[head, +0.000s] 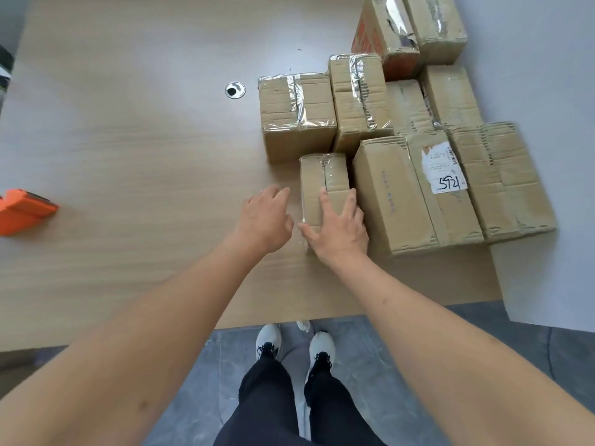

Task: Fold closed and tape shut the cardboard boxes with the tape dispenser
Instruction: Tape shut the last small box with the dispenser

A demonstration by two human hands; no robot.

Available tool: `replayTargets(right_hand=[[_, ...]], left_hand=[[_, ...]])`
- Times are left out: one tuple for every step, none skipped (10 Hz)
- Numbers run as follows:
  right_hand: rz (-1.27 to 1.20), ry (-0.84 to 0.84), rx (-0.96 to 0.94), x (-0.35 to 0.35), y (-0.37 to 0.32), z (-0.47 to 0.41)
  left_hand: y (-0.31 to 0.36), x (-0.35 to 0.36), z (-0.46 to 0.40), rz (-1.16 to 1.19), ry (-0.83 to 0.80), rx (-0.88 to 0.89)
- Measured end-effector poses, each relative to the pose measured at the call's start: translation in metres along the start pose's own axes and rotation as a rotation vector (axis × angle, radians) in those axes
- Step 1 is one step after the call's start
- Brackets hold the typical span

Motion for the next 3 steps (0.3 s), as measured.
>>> replayTargets(right_hand=[[-0.007,-0.033,-0.004,-0.005,-0.004,0.002],[0.034,-0.045,-0.033,-0.018,-0.008,0.009],[0.046,-0.033,-0.104,-0.039,-0.027,0.016]], left_hand=[[-0.005,-0.003,0.008,-0.005,-0.002,-0.002],[-0.01,-0.017,0.016,-0.006,0.014,-0.005],[-0.013,-0.043,0.023,-0.016,0.069,0.004]])
Point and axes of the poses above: each hand's wrist, its own z-axis away from the middle knuckle, its own x-axis out of the palm, y = z × x, the point moved 2 cm from there along -z, towards the middle knuckle, and after that the axes turned 2 degrees about y, right-handed, at the moved point
